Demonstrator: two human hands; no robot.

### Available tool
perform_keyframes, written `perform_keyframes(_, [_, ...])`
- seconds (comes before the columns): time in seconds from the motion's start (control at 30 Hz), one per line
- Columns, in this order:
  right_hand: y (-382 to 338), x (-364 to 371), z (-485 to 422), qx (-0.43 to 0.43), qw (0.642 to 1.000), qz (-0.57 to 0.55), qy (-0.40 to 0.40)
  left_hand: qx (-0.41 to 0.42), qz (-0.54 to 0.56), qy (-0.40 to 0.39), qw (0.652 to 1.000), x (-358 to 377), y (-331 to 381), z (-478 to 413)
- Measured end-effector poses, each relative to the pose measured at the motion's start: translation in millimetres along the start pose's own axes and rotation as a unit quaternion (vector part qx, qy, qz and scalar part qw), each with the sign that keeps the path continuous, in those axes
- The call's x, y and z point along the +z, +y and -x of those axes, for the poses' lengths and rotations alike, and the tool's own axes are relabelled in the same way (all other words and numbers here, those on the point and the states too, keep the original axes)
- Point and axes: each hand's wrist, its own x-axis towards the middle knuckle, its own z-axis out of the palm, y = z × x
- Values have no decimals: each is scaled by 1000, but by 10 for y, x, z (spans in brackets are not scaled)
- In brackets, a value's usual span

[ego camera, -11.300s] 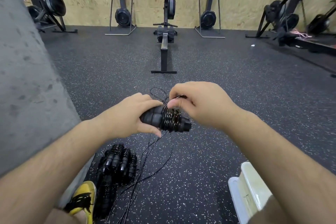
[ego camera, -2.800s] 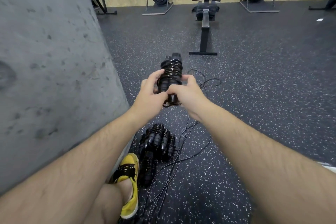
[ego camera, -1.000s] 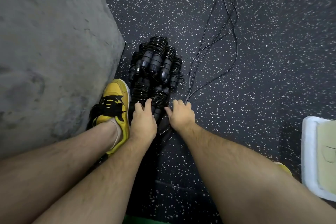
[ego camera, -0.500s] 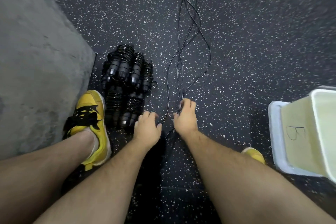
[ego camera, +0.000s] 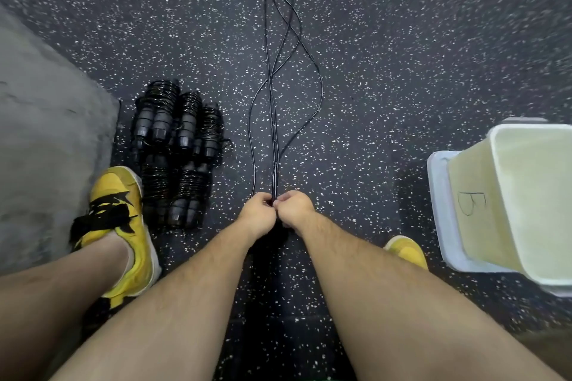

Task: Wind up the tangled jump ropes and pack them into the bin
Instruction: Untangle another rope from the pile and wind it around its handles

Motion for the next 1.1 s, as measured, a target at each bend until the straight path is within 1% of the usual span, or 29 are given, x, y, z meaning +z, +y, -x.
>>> perform_keyframes(0.1, [17,-27,-6,15,999,-45,11,-13,24,19,999,46,58,9])
perform_keyframes(0.2, [-8,-77,21,22,993,-118,-10,-23,50,60,997,48,90,22])
perform_keyframes(0.23, [-30,-89,30,16,990,-137,-13,-24,68,60,996,40,88,18])
perform_keyframes(0.37, [-190,-117,56,-33,987,-150,38,-23,122,-3,992,-39,159,88])
perform_keyframes(0.47, [-401,-169,151,-46,980,-192,36,-15,146,-27,989,-127,251,163])
perform_keyframes(0.53, [-541,-225,251,-64,979,-186,44,-17,223,-51,973,-167,280,213])
perform_keyframes(0.6, [-639,-286,390,-71,982,-172,42,-12,311,-76,947,-219,312,286])
perform_keyframes(0.7, [-729,-337,626,-68,977,-203,10,1,354,-75,932,-319,421,462])
perform_keyframes(0.83, [-805,-352,928,-93,970,-225,-24,24,353,-38,935,-448,503,692])
perform_keyframes(1.0, [-848,-465,1212,-145,974,-175,-16,44,331,9,942,-569,563,889])
perform_keyframes(1.1, [-870,-531,1381,-175,979,-97,-27,75,308,43,947,-686,698,960])
